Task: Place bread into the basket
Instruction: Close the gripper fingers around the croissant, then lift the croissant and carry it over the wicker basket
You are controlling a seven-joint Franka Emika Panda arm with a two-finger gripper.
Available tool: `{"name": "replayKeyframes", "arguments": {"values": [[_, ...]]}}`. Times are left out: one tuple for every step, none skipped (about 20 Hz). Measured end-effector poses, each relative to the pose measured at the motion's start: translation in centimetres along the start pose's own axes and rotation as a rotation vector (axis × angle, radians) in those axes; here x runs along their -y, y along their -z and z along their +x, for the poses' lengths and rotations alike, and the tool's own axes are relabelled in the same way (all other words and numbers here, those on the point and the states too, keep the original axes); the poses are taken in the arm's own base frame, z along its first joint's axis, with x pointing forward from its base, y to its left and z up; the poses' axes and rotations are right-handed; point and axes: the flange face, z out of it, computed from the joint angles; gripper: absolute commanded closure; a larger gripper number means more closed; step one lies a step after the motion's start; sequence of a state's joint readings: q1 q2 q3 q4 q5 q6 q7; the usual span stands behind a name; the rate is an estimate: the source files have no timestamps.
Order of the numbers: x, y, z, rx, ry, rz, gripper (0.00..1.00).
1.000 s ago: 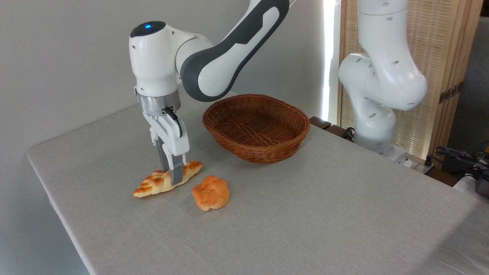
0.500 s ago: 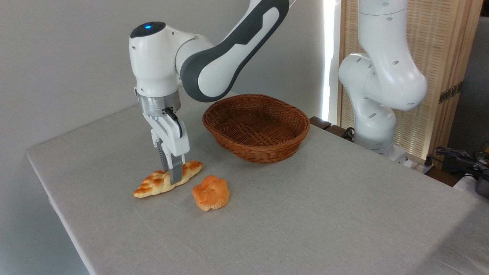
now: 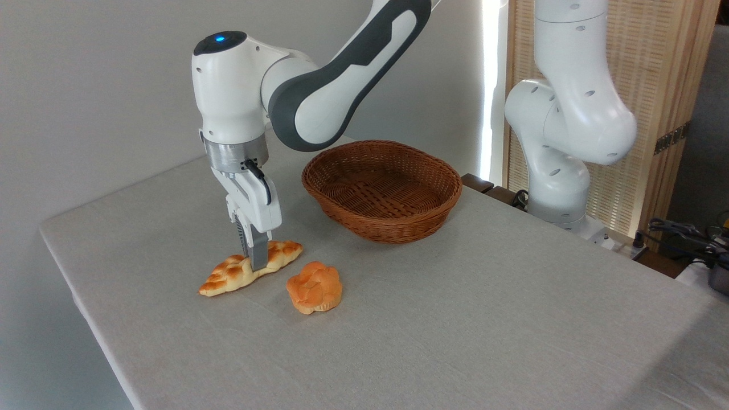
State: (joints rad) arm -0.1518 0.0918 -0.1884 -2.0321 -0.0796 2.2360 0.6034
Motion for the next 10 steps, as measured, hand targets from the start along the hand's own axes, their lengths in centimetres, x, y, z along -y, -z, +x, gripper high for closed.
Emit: {"name": "replayKeyframes", "arguments": {"values": [[0.0,0.1,0.0,-0.001,0.001,0.000,0.93],[0.1,0.5,0.1,-0.001,0.002,-0.001,0.93],[0.2,0.8,0.2,0.001,0.004,-0.004,0.93],[0.3,1.6,0.3,0.003,0.012,-0.017,0.93],[0.4,2.8,0.5,0.001,0.022,-0.036,0.93],[0.4,4.2,0.7,-0.001,0.033,-0.059,0.93],[0.3,5.9,0.7,-0.003,0.044,-0.081,0.93],[0.2,7.4,0.4,-0.007,0.056,-0.103,0.93],[-0.1,9.1,0.0,-0.014,0.069,-0.125,0.93],[-0.2,9.9,-0.3,-0.017,0.074,-0.135,0.92]]}}
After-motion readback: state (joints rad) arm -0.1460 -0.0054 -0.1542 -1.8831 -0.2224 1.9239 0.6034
